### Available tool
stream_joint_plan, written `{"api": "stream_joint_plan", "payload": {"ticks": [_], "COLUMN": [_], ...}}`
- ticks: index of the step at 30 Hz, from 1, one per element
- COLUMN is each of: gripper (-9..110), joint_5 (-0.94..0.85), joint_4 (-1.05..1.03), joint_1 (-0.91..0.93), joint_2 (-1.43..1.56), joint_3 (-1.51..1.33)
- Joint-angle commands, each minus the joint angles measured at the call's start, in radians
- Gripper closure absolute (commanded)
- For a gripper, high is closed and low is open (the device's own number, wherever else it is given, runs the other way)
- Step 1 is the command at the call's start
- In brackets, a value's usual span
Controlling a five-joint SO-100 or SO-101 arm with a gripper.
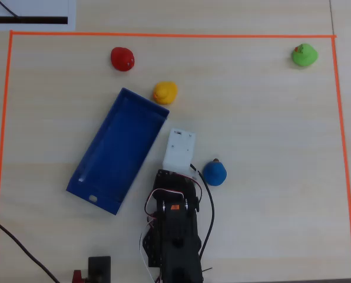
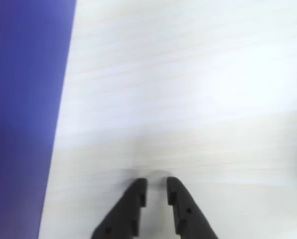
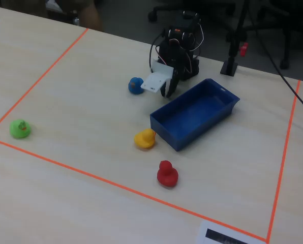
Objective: Grasp red duck and put it into box.
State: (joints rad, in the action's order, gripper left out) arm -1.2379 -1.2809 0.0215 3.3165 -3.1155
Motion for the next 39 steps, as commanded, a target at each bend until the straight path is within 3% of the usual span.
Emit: {"api": "stream_joint_plan", "payload": {"ticks": [1, 5, 10, 18, 26, 39], "gripper": [101, 89, 67, 69, 57, 54], "joint_5": [0.018, 0.037, 0.038, 0.103, 0.138, 0.048], "joint_4": [0.074, 0.275, 0.249, 0.169, -0.069, 0.233], "joint_1": [-0.006, 0.074, 0.072, -0.048, -0.206, -0.173], "joint_2": [-0.006, -0.094, -0.607, -1.175, -1.749, -2.229], "joint_3": [0.006, 0.132, 0.626, 1.207, 1.888, 2.145]}}
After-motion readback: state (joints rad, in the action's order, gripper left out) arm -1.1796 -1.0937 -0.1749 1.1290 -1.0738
